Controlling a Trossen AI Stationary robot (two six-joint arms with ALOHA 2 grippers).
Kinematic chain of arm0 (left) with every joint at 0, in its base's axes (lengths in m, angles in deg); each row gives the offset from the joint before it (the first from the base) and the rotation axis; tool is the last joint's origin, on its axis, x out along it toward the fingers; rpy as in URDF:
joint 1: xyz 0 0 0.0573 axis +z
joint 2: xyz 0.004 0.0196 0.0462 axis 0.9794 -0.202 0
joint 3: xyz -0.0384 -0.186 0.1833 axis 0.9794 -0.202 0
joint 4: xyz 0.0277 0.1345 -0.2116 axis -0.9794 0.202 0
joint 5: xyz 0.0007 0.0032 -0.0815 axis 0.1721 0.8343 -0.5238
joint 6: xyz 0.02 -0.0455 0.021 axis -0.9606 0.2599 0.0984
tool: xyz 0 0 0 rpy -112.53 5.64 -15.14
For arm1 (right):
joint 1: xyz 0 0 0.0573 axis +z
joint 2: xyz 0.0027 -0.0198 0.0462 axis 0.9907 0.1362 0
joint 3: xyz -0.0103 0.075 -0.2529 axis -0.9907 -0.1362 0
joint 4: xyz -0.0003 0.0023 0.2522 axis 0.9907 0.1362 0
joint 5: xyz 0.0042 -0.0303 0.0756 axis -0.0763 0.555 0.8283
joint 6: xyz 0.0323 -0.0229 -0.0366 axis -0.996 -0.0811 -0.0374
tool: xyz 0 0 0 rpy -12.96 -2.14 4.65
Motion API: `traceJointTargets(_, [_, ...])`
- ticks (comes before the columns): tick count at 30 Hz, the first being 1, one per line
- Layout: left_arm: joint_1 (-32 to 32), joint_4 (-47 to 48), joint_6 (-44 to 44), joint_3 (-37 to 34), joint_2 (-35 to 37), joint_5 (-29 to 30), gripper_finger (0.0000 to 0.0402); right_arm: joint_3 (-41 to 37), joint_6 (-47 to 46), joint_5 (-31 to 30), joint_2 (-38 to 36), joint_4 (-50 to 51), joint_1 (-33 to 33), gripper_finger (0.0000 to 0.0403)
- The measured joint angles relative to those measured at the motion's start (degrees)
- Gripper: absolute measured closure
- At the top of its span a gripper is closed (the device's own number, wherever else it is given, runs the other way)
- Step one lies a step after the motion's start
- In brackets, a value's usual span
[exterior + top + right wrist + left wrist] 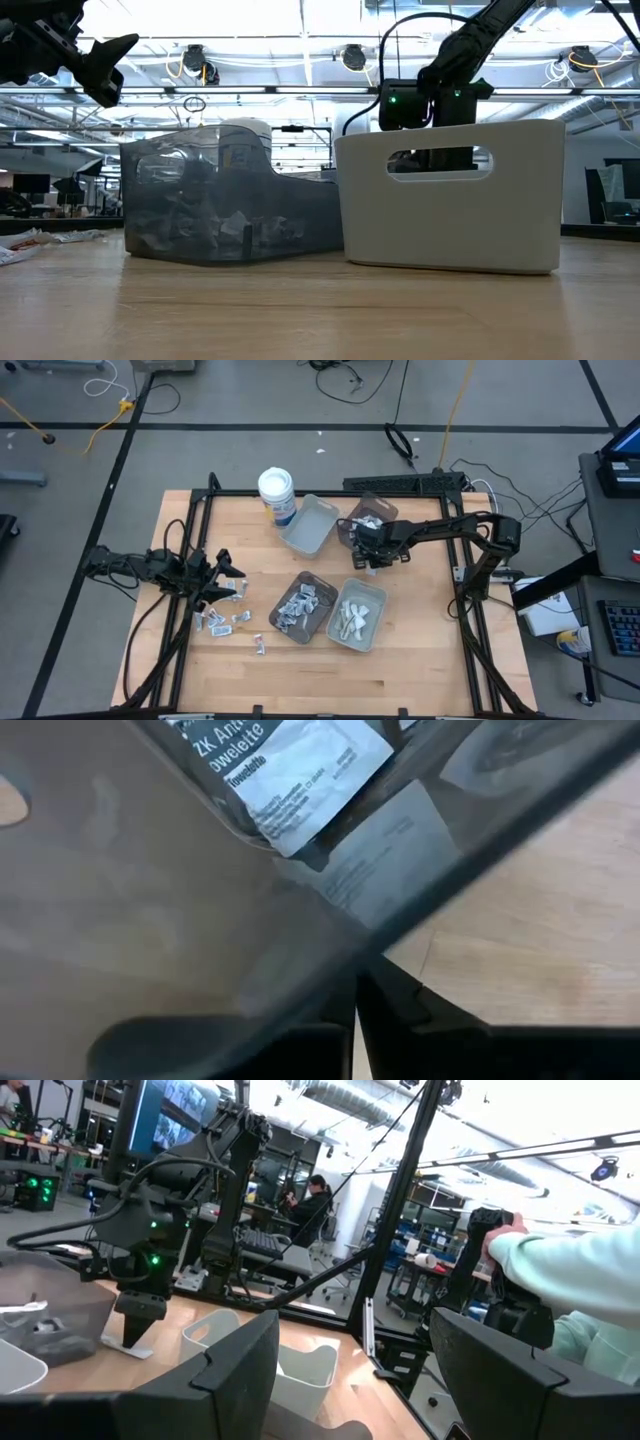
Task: Pick & Place First Aid Supplies
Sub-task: Put the green bandage into the bottom gray bin
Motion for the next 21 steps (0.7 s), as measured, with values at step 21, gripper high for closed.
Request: traceJointTargets(21, [0.0, -0.02, 0.02, -0.01, 0.0, 0.01, 0.0135, 0.5, 4.02, 1.83, -7.17, 2.72, 0.11, 0.0314])
